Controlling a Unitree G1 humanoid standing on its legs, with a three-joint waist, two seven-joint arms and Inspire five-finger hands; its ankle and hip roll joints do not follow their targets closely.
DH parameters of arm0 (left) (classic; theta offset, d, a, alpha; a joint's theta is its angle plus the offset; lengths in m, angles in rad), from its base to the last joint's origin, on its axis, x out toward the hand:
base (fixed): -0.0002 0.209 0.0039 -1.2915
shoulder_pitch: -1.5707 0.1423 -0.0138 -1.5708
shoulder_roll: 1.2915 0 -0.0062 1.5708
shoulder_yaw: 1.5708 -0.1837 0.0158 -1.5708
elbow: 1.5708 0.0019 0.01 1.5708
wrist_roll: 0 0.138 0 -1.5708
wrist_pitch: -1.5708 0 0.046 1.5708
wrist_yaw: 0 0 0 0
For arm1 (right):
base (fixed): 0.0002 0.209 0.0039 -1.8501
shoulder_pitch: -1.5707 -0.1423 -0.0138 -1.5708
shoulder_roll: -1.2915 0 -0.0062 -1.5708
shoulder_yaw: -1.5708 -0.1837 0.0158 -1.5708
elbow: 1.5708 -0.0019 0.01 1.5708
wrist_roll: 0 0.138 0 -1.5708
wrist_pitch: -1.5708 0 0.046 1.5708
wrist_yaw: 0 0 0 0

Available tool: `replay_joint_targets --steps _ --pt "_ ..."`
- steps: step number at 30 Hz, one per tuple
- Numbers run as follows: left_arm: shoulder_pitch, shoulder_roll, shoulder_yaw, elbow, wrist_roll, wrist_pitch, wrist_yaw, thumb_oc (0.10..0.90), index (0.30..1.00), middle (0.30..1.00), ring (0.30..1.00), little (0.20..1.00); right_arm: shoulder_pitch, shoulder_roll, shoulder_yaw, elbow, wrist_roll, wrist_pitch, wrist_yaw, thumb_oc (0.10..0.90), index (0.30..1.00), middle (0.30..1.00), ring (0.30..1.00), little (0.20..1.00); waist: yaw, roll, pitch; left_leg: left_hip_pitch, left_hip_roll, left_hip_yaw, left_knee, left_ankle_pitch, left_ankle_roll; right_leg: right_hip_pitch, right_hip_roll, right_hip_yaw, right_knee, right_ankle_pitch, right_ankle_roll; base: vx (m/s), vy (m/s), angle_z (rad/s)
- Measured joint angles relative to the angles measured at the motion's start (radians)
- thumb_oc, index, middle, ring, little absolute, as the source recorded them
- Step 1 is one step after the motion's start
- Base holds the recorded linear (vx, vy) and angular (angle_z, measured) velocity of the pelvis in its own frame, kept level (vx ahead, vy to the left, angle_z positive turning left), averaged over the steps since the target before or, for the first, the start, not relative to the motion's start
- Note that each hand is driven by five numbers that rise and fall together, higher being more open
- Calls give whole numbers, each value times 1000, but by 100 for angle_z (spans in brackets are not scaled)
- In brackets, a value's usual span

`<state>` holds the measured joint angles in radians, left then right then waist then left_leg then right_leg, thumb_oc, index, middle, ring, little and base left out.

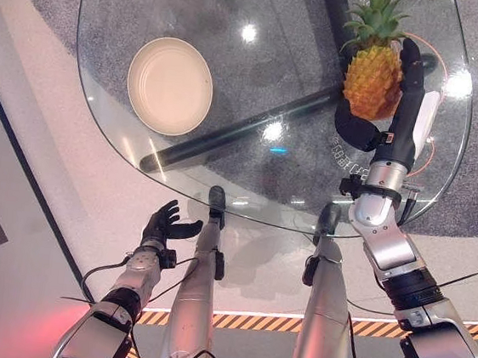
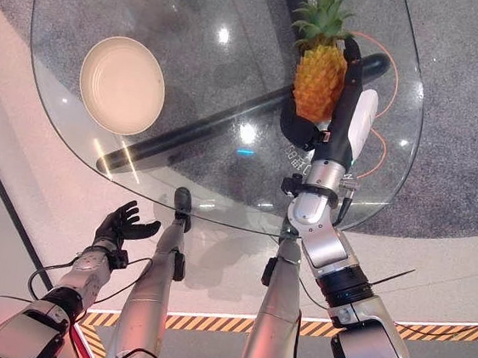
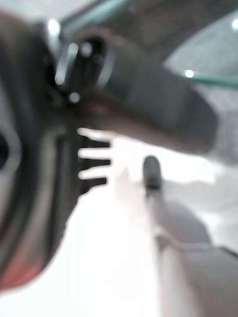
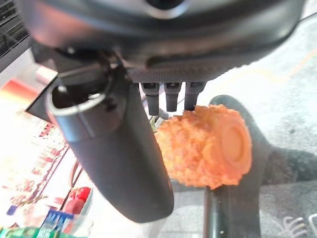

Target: Pick up the fruit to the plate

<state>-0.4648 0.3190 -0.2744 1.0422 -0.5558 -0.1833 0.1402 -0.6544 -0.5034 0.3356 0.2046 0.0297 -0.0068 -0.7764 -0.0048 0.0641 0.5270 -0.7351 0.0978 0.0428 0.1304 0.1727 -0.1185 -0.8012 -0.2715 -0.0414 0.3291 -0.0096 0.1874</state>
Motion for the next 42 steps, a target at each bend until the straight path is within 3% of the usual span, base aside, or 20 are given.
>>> replay_joint_targets --steps 19,42 --pt "0 -4 -28 0 0 1 1 800 900 900 900 900 -7 23 1 62 23 85 -101 800 900 900 900 900 2 0 0 -1 0 0 0 0 0 0 0 0 1 -2 2 0 0 0" --pt "1 -6 -31 0 0 2 1 800 900 900 900 900 -53 67 -2 136 264 57 -115 800 900 900 900 900 7 4 2 -1 -3 -4 5 0 0 -10 -4 0 32 -17 1 0 0 0"
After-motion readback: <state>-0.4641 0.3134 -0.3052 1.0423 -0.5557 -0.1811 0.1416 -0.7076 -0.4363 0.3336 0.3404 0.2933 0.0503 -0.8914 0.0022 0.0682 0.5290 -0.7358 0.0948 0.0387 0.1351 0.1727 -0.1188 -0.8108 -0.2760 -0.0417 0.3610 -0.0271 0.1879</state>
